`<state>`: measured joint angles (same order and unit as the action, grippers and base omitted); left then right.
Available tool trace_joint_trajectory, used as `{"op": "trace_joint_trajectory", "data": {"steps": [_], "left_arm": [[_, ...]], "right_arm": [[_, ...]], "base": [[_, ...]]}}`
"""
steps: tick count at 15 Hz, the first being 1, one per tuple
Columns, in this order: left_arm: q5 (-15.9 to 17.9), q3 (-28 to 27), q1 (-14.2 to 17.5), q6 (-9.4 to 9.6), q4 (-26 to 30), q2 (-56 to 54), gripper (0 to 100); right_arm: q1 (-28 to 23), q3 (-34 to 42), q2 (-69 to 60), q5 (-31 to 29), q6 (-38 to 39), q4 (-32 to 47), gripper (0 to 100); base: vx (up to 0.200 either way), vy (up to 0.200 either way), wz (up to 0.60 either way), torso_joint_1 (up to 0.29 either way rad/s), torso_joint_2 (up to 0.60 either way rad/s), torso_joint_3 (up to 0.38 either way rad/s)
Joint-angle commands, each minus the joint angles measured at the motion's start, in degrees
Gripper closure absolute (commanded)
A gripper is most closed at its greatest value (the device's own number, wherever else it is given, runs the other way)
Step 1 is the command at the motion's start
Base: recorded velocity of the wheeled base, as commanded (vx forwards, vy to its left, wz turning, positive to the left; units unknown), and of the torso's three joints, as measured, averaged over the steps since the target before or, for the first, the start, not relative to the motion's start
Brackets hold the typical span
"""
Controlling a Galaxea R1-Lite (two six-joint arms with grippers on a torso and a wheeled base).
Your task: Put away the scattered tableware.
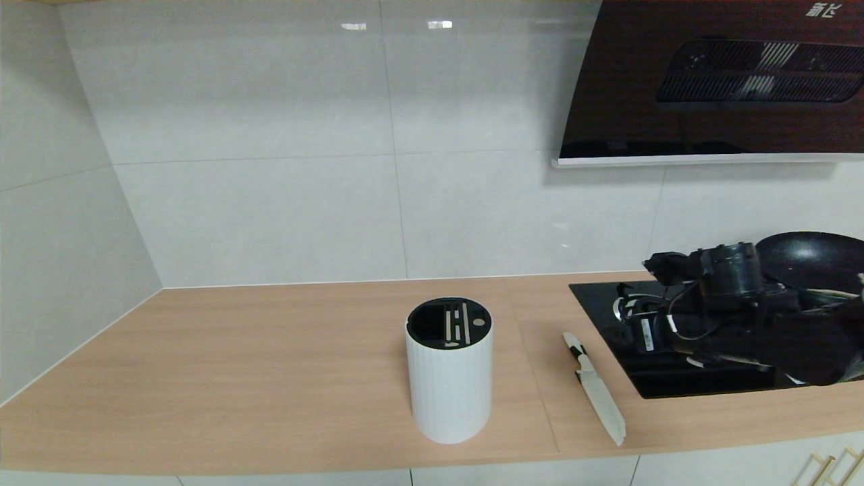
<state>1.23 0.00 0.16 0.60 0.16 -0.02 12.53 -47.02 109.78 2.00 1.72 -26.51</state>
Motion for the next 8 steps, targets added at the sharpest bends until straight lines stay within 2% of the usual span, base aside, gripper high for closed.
{"op": "trace_joint_trajectory", "data": {"steps": [1, 3, 8], "left_arm": [[0.00, 0.00, 0.02, 0.02, 0.02, 0.02, 0], [0.00, 0.00, 0.02, 0.02, 0.02, 0.02, 0], [0.00, 0.00, 0.02, 0.11, 0.02, 0.02, 0]], "right_arm": [[0.48, -3.34, 13.62, -0.33, -0.05, -4.16, 0], [1.09, -3.69, 18.28, -0.42, -0.05, -7.85, 0], [1.53, -7.91, 25.66, -0.42, 0.21, -8.20, 0]], "base": [[0.000, 0.000, 0.00, 0.000, 0.00, 0.000], [0.000, 0.000, 0.00, 0.000, 0.00, 0.000], [0.000, 0.000, 0.00, 0.000, 0.00, 0.000]]}}
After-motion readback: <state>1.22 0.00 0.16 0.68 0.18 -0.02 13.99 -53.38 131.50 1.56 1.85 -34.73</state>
